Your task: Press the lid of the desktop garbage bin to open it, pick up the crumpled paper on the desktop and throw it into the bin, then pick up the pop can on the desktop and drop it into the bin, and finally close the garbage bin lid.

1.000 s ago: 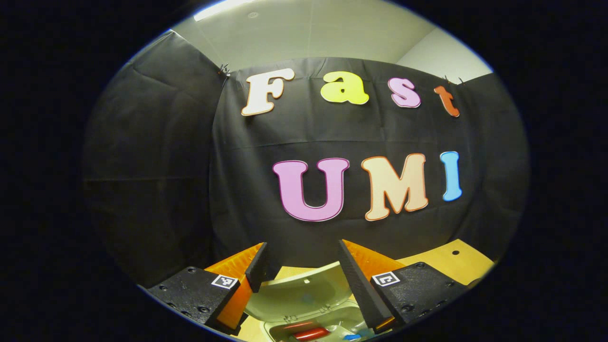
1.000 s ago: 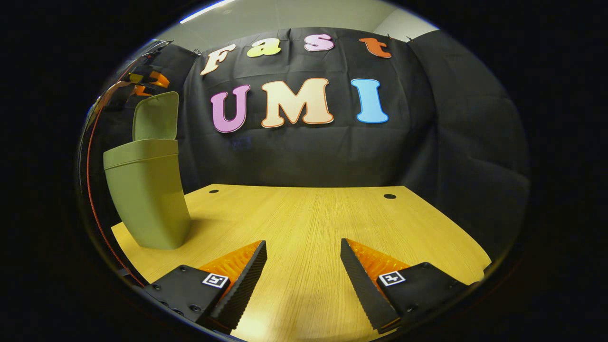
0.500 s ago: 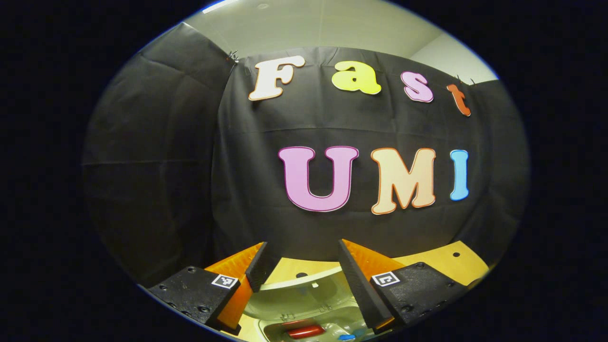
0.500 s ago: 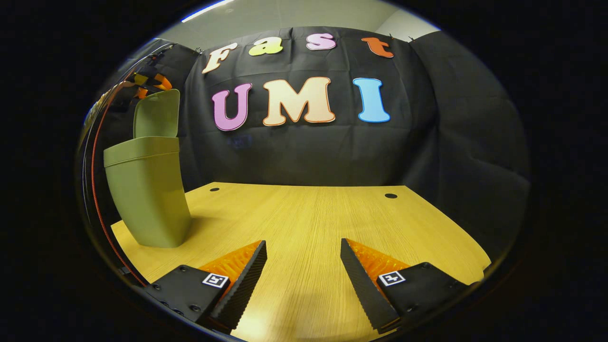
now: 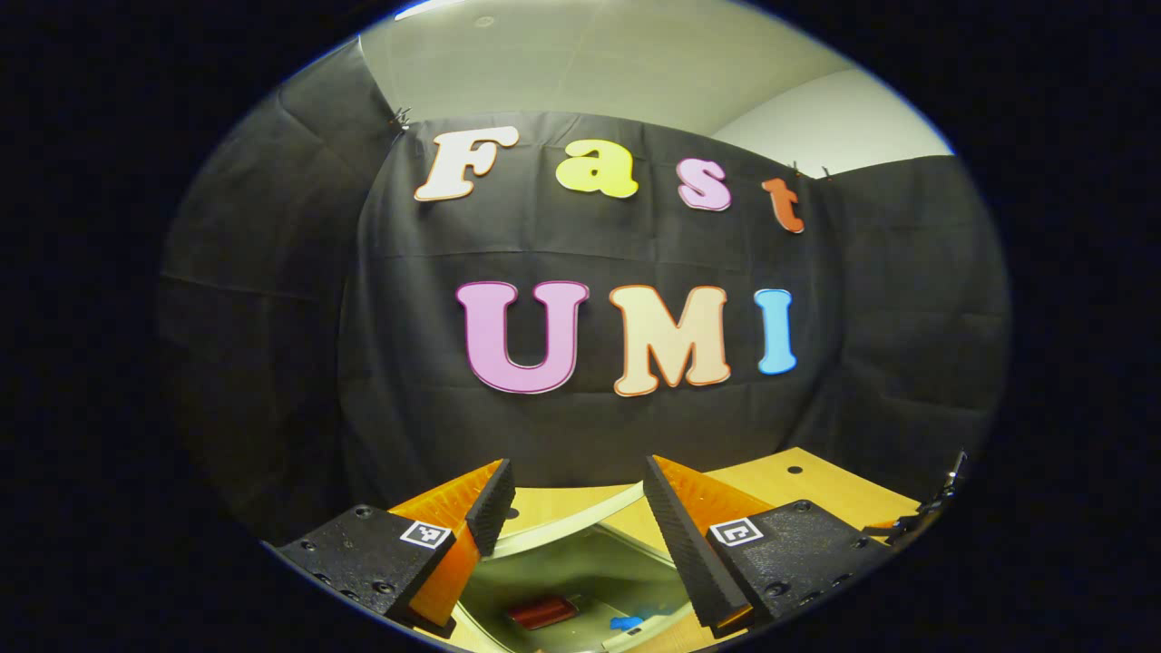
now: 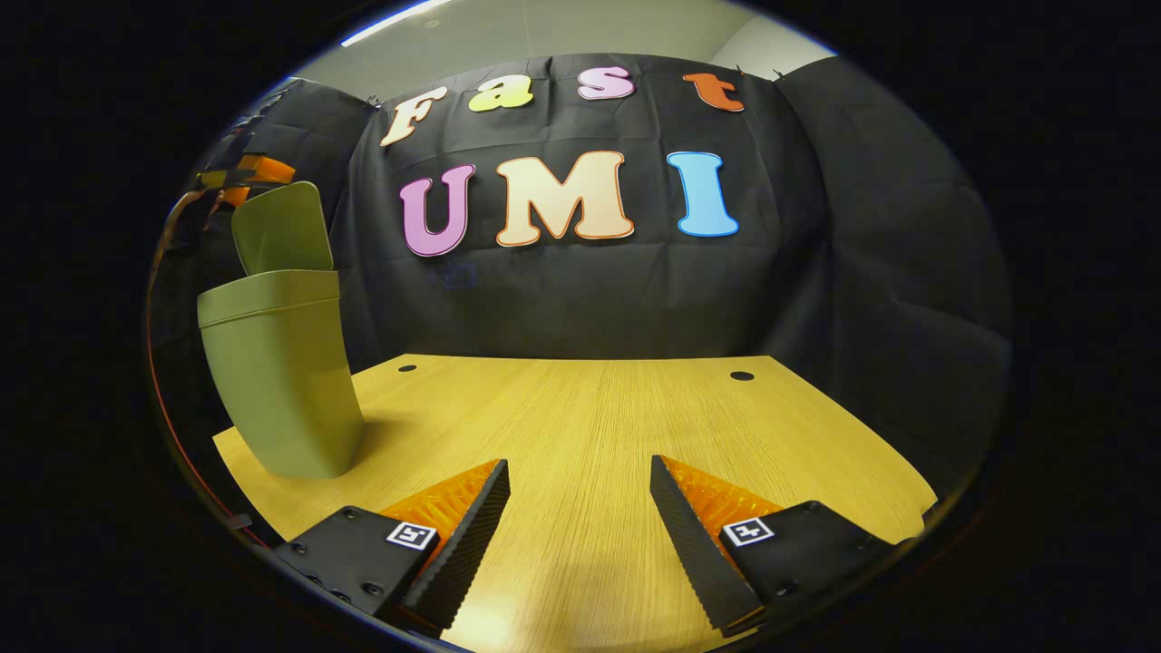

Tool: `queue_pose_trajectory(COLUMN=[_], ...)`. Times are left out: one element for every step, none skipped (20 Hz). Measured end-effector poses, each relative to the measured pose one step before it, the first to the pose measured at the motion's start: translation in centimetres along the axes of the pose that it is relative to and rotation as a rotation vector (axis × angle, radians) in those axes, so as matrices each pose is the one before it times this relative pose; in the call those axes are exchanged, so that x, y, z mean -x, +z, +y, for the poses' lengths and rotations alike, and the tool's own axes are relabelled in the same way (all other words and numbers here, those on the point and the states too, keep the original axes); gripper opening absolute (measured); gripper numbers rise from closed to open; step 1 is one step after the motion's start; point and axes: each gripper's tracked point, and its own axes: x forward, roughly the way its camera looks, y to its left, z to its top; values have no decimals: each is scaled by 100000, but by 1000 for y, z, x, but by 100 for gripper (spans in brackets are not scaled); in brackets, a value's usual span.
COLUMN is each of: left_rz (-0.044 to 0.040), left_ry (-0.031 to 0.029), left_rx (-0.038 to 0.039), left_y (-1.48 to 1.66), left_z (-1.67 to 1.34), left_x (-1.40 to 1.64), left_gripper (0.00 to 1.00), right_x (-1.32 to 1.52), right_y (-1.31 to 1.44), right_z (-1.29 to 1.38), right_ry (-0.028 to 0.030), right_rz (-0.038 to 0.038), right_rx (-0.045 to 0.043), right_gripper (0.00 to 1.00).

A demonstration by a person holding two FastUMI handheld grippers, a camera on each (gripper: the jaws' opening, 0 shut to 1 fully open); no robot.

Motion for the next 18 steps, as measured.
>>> queue_pose_trajectory(left_rz=[-280,-88,-74,332,1492,1482,1790,1736,1029,618,571,443,518,-1715,-1647,1073,-694,-1036], left_ry=[-1177,-1284,-1763,-792,-879,-240,-217,-2105,-505,-75,-128,959,1400,2116,1751,600,466,511], left_rx=[42,148,383,1081,1423,1241,1645,1511,1395,1586,1548,1254,403,-2458,-2098,-651,-2357,-3066], left_y=[-870,-712,-860,-762,-1286,-1210,-1136,-1121,-1023,-720,-844,-673,-622,48,19,-345,-73,-30], left_z=[-288,-287,-519,-201,-279,-25,68,-389,-4,89,192,329,480,549,356,124,-145,-107], left_x=[510,463,434,281,143,104,91,26,25,-203,-78,-80,-72,-6,38,29,46,-91], left_gripper=[88,88,89,85,89,87,86,89,89,89,91,91,91,92,90,87,88,88], right_x=[-108,-61,-116,-88,-75,1,-77,5,-98,-56,-17,-88,-75,-31,-113,-22,1,-22], right_y=[30,-196,-117,-96,-219,-115,-6,-76,-14,14,-148,-215,-183,-155,-68,-198,-95,-202], right_z=[52,175,86,72,104,88,110,209,137,26,89,-10,-93,-204,-105,20,38,129], right_ry=[85,346,233,187,198,102,241,440,298,87,131,11,-262,-626,-470,47,408,554], right_rz=[-7,276,436,534,477,291,223,154,157,124,217,535,555,444,268,503,530,411], right_rx=[-100,-22,69,303,434,406,344,347,368,238,160,135,297,388,89,-403,-563,-507], right_gripper=[99,99,99,99,99,99,98,99,98,99,99,98,99,99,98,98,99,99])
